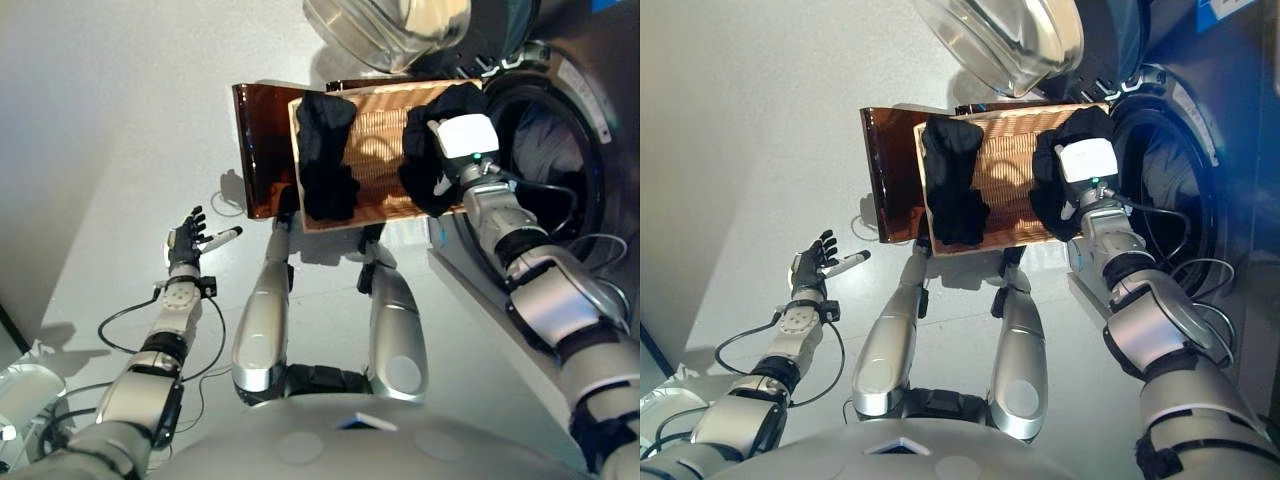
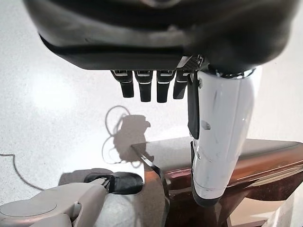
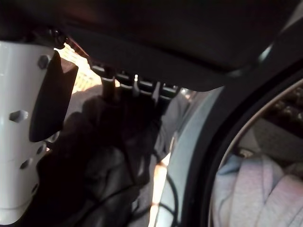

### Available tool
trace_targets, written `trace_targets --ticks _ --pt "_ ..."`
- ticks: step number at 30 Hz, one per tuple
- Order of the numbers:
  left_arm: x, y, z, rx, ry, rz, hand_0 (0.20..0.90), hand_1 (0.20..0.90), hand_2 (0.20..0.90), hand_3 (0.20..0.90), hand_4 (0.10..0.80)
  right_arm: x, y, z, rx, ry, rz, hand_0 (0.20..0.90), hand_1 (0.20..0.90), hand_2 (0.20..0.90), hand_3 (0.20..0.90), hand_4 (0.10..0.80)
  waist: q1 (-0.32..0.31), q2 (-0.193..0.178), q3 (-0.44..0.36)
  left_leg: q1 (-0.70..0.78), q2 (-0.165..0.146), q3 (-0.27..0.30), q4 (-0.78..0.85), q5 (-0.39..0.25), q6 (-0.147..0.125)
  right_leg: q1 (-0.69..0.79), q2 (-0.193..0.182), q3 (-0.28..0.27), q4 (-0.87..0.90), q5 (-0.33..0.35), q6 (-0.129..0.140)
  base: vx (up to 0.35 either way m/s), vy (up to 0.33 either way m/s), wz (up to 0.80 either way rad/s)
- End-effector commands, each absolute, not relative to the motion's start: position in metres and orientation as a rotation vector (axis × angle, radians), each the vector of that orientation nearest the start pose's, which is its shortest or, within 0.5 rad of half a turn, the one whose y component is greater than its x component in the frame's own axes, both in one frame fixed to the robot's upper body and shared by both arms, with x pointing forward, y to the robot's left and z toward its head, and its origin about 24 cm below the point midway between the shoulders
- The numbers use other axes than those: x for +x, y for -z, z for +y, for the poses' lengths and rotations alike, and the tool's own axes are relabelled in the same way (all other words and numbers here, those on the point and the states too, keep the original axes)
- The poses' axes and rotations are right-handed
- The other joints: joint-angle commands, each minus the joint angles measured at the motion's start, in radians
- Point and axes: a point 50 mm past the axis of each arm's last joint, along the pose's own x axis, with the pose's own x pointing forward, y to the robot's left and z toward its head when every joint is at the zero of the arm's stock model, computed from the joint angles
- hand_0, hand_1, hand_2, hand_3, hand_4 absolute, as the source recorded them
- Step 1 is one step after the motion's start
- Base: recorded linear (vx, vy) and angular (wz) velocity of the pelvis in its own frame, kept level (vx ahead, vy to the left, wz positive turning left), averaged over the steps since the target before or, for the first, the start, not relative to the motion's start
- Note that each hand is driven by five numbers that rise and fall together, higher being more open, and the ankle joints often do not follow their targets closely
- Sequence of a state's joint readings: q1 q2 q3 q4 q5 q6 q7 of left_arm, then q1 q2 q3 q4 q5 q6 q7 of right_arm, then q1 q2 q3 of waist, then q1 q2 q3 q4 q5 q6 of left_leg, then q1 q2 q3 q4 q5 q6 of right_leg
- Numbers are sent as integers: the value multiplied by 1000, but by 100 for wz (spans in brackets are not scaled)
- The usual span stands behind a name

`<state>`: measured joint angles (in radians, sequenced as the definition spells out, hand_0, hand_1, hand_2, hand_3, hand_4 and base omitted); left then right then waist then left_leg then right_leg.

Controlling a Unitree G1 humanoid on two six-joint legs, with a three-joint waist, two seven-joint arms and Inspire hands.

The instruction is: Pick up the clothes and place them into the washing machine

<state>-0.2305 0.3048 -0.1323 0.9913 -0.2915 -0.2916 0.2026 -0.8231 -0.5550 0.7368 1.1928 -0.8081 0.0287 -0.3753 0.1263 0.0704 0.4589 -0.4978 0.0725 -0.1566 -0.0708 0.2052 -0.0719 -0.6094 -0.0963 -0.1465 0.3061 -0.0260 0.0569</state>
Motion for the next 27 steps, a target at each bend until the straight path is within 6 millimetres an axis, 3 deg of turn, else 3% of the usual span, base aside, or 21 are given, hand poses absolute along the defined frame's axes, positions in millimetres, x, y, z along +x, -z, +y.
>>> trace_targets --ticks 1,8,15,22,23,24,25,27 --pt "240 68 244 144 -336 414 900 900 900 900 800 363 -79 -283 -2018 54 129 900 900 900 900 800 1 22 -56 -3 24 8 -17 8 -75 -30 26 2 -46 46 26 -6 -21 13" --pt "241 71 236 135 -312 423 900 900 900 900 800 360 -67 -279 -2106 -27 146 900 900 900 900 800 6 27 -57 -5 23 0 -17 9 -78 -38 29 -3 -33 38 23 3 -28 7" --pt "246 71 227 139 -284 421 900 900 900 900 800 349 -41 -276 -2110 -102 227 900 900 900 900 800 17 47 -63 -7 15 -11 -17 10 -77 -42 26 -6 -28 34 22 -3 -6 1" --pt "244 72 220 142 -249 414 900 900 900 900 800 342 -33 -285 -2103 -96 296 900 900 900 900 800 34 73 -66 -10 8 -17 -17 13 -75 -49 17 -13 -17 31 21 -3 4 2" --pt "243 72 218 144 -239 408 900 900 900 900 800 338 -29 -287 -2103 -104 314 532 532 532 532 537 42 81 -69 -11 4 -19 -17 14 -75 -49 15 -13 -16 30 21 0 9 8" --pt "242 73 217 148 -234 409 900 900 900 900 800 337 -28 -288 -2102 -102 323 269 269 269 269 349 45 84 -70 -11 4 -20 -17 14 -74 -47 14 -14 -17 29 21 0 9 12" --pt "242 73 217 148 -233 409 900 900 900 900 800 337 -28 -288 -2102 -102 324 200 200 200 200 300 45 84 -70 -11 4 -20 -17 14 -74 -47 14 -14 -17 29 21 1 11 16" --pt "242 72 217 148 -227 402 900 900 900 900 800 335 -27 -291 -2101 -96 337 200 200 200 200 300 52 90 -71 -10 3 -23 -17 15 -74 -48 12 -15 -15 28 20 2 14 12"
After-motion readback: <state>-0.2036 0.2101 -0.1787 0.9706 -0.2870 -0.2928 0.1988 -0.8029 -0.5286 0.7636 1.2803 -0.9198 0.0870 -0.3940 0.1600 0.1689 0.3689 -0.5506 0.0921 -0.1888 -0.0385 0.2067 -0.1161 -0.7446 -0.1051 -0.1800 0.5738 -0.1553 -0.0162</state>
